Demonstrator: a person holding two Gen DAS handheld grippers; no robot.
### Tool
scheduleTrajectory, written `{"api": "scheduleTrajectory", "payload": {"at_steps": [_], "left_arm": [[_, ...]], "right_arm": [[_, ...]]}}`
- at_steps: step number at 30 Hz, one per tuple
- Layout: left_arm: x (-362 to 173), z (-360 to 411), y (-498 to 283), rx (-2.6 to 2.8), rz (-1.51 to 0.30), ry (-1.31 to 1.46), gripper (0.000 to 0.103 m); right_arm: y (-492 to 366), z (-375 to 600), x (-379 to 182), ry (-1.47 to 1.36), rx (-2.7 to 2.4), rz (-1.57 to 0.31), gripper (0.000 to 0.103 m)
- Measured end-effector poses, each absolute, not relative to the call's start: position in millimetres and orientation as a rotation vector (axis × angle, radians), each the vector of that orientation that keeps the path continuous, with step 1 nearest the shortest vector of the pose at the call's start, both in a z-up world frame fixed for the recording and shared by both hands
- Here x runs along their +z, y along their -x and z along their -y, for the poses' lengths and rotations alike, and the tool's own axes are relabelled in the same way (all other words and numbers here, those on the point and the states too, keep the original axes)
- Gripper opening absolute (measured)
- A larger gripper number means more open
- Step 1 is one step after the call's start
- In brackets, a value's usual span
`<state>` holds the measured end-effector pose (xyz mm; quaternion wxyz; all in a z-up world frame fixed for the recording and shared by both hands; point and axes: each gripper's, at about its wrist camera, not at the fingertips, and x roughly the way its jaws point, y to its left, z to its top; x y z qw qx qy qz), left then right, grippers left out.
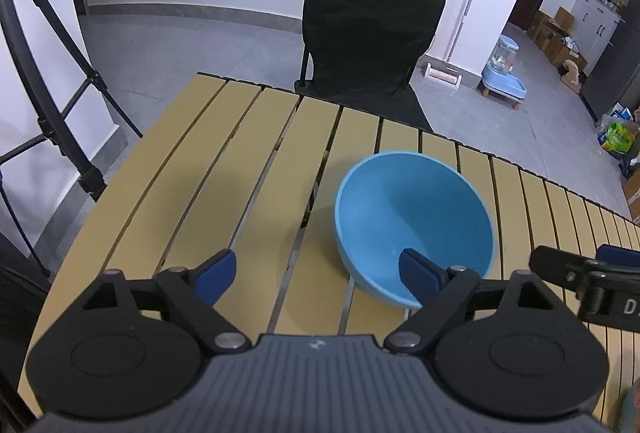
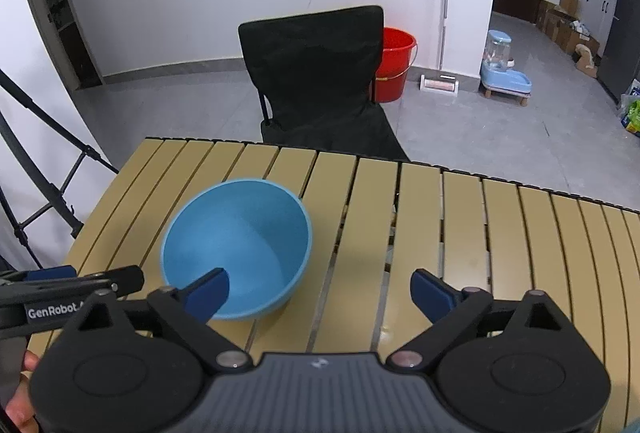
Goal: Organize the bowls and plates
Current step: 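Close the left tool on the bowl rim while the right tool grips the opposite rim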
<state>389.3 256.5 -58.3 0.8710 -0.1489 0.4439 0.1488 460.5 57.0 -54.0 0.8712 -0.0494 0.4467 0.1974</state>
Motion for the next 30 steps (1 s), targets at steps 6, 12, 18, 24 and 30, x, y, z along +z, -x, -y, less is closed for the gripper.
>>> {"api": "scheduleTrajectory", "payload": {"at_steps": [6, 12, 18, 24, 30], "left_arm": [[-71, -262, -411, 0.304, -0.942, 0.316, 0.079], [-84, -269, -427, 0.293, -0.951, 0.358, 0.073], [-93, -272, -434, 0.289, -0.953, 0.4, 0.065], [-99, -273, -438, 0.286, -0.959, 0.42, 0.048], [-105, -272, -442, 0.266, -0.97, 0.446, 0.025]], "right_arm": [[-485, -70, -70, 0.103, 0.409, -0.962, 0.09], [-506, -77, -86, 0.079, 0.429, -0.999, 0.079], [-518, -83, -97, 0.069, 0.44, -1.025, 0.061], [-525, -85, -106, 0.064, 0.453, -1.04, 0.044], [-528, -86, -111, 0.049, 0.461, -1.057, 0.027]]}}
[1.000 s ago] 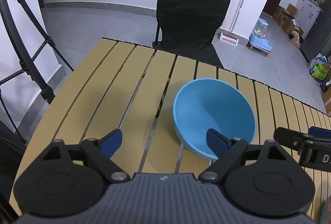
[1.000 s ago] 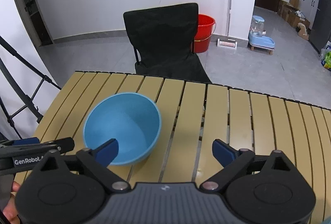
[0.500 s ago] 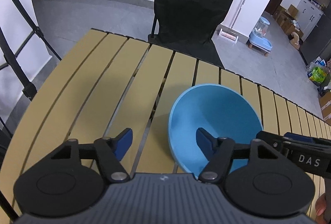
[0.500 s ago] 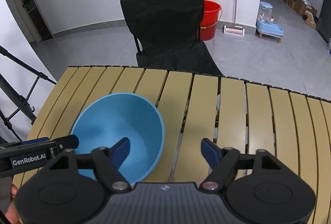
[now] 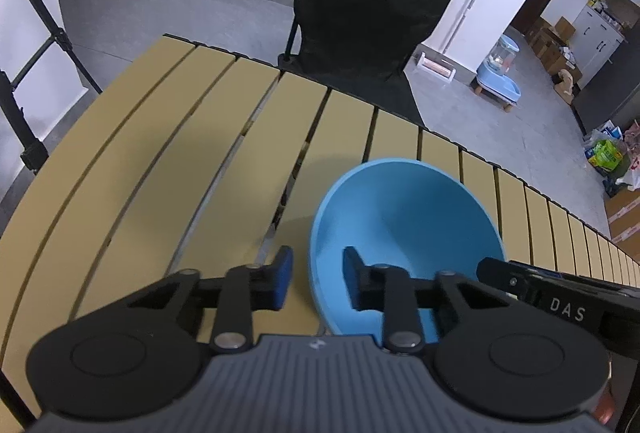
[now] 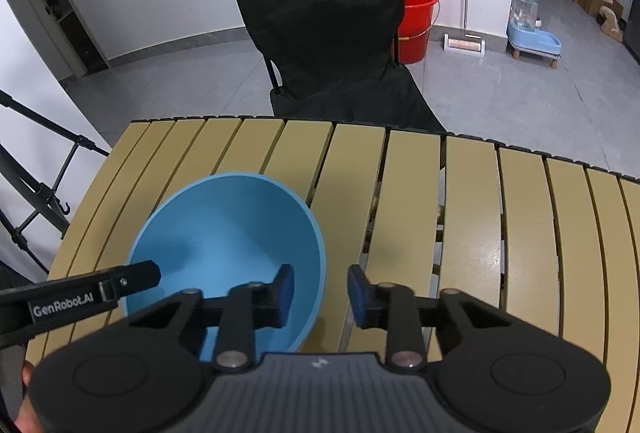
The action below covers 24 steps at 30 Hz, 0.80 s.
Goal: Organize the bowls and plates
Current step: 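Close the left tool on the bowl rim while the right tool grips the opposite rim, then lift the third bowl with both tools and carry it to the bowl stack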
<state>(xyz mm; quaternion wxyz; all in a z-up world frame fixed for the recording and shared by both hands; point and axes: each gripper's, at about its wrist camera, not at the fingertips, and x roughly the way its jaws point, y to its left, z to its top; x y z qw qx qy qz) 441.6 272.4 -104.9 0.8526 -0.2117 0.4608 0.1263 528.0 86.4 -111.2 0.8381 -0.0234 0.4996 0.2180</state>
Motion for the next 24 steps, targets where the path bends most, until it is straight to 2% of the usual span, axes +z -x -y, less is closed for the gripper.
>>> {"api": "scheduleTrajectory", "payload": {"at_steps": [2, 5, 9, 13, 24], "left_arm": [[-105.5, -271.2, -442.0, 0.26, -0.968, 0.449, 0.018], [-106.5, -270.4, -442.3, 0.269, -0.967, 0.452, 0.017], [-109.0, -272.1, -443.3, 0.28, -0.978, 0.458, 0.012], [-111.3, -272.7, -444.0, 0.287, -0.984, 0.466, 0.008], [-110.1, -267.0, -442.6, 0.294, -0.984, 0.449, 0.008]], "right_arm": [[-528.1, -86.1, -112.3, 0.048, 0.461, -1.061, 0.023], [-528.5, -85.7, -114.0, 0.035, 0.465, -1.07, 0.016], [-530.3, -86.2, -117.3, 0.026, 0.457, -1.08, 0.014], [-530.4, -84.8, -119.8, 0.002, 0.457, -1.088, 0.007], [-525.9, -83.8, -120.1, 0.003, 0.455, -1.077, 0.007]]}}
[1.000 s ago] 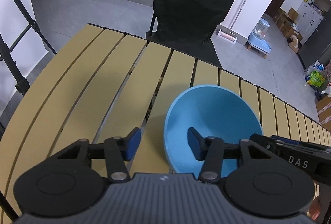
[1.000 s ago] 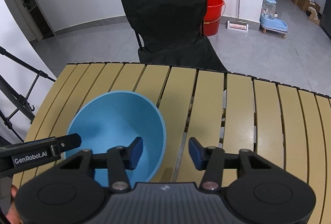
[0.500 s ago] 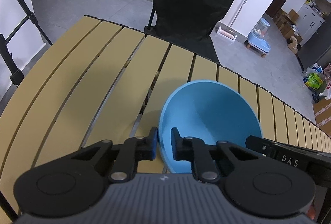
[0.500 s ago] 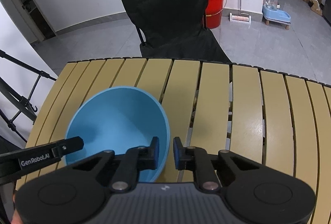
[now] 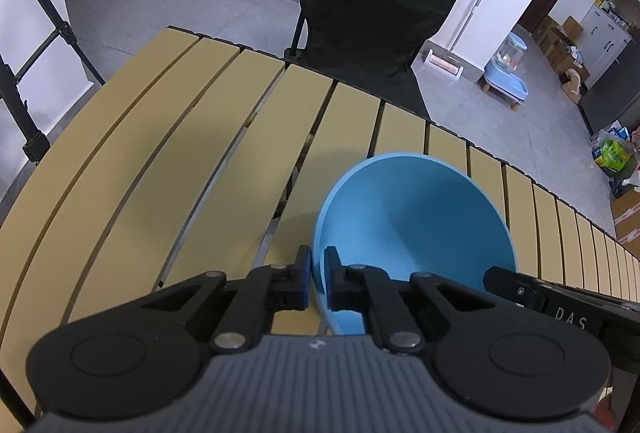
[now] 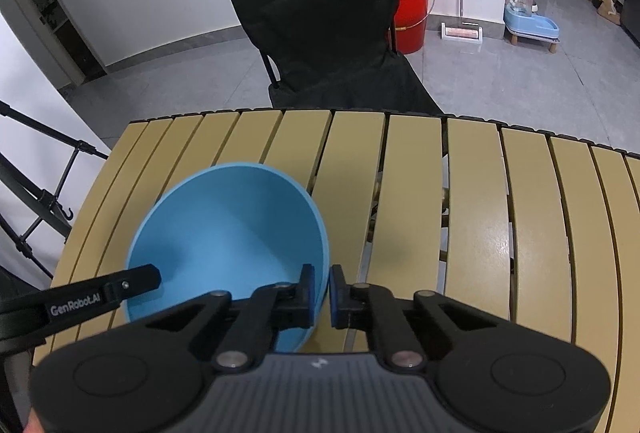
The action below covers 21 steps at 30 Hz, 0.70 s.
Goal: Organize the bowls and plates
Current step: 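Lift the third bowl with both tools and carry it to the bowl stack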
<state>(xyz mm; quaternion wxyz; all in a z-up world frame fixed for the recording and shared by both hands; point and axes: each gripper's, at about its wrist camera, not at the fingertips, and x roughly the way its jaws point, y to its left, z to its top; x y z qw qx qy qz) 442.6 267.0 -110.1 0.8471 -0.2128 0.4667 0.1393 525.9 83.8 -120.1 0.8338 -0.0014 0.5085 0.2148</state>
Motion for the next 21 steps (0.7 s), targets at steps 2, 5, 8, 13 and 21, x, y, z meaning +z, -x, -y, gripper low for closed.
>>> {"api": "scheduleTrajectory", "payload": {"at_steps": [2, 5, 8, 13, 21], "left_arm": [[-110, -265, -443, 0.293, -0.984, 0.443, 0.008], [-108, -264, -443, 0.291, -0.983, 0.441, 0.008], [-106, -264, -443, 0.291, -0.978, 0.436, 0.008], [-101, -260, -441, 0.282, -0.971, 0.423, 0.008], [-87, -248, -432, 0.267, -0.957, 0.412, 0.008]], "right_arm": [[-525, -84, -120, 0.007, 0.452, -1.076, 0.007], [-524, -83, -119, 0.008, 0.45, -1.076, 0.007], [-523, -80, -117, 0.001, 0.449, -1.074, 0.007], [-519, -76, -112, -0.004, 0.451, -1.065, 0.007], [-508, -64, -101, -0.019, 0.444, -1.049, 0.007]]}}
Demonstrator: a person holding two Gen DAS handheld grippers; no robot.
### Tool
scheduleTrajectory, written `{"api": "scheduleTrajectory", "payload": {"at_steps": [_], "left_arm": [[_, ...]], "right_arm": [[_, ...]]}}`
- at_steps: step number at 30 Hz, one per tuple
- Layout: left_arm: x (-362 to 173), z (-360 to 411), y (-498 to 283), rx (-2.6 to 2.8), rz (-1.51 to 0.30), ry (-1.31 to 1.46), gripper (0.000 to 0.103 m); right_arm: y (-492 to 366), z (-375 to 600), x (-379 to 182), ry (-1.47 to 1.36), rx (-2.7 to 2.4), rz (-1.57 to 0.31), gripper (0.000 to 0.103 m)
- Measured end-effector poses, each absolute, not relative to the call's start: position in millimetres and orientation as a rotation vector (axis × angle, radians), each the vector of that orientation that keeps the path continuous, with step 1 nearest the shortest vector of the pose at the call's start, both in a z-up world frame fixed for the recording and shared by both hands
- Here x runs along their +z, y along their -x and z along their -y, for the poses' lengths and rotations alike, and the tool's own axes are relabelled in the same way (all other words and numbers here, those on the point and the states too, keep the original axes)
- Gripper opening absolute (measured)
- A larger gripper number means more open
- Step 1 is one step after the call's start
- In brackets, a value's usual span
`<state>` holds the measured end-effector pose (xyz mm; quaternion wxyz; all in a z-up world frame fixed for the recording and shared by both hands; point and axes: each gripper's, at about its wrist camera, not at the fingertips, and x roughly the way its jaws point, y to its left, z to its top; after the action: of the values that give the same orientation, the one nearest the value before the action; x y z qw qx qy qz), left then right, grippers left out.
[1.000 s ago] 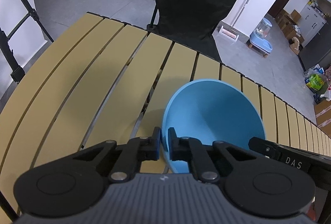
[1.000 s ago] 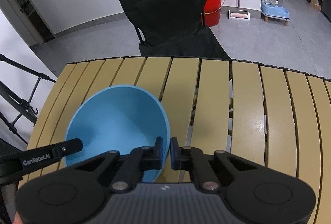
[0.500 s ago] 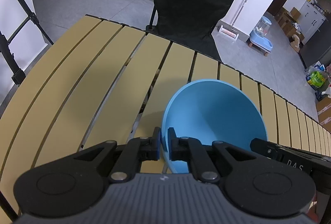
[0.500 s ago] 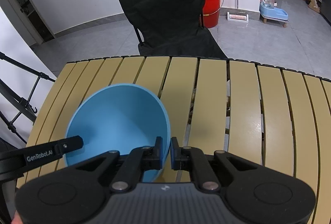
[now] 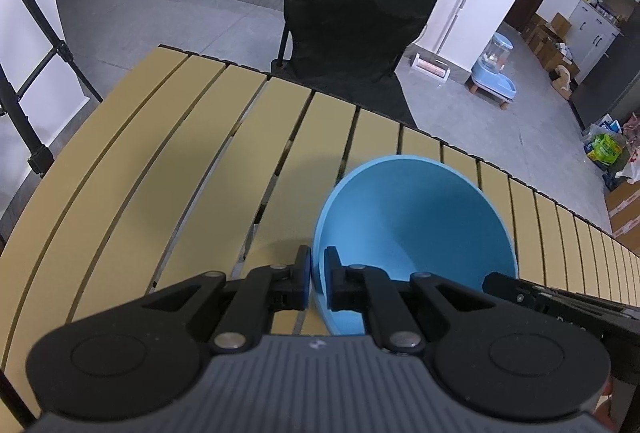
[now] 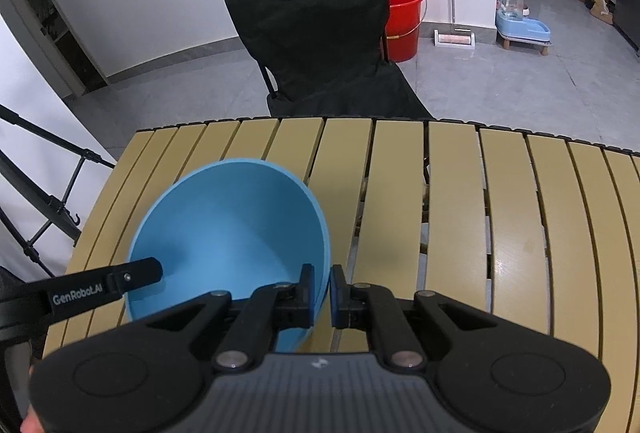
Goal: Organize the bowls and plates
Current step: 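Lift the third bowl with both tools and carry it to the bowl stack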
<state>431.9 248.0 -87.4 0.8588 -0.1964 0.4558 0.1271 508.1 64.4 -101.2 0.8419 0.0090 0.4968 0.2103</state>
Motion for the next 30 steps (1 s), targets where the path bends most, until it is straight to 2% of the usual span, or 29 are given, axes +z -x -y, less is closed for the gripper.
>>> {"api": "scheduleTrajectory", "payload": {"at_steps": [30], "left_arm": [[4, -168, -354, 0.182, -0.868, 0.351, 0.008]], "right_arm": [[-405, 27, -17, -0.095, 0.388, -0.934, 0.007]]}}
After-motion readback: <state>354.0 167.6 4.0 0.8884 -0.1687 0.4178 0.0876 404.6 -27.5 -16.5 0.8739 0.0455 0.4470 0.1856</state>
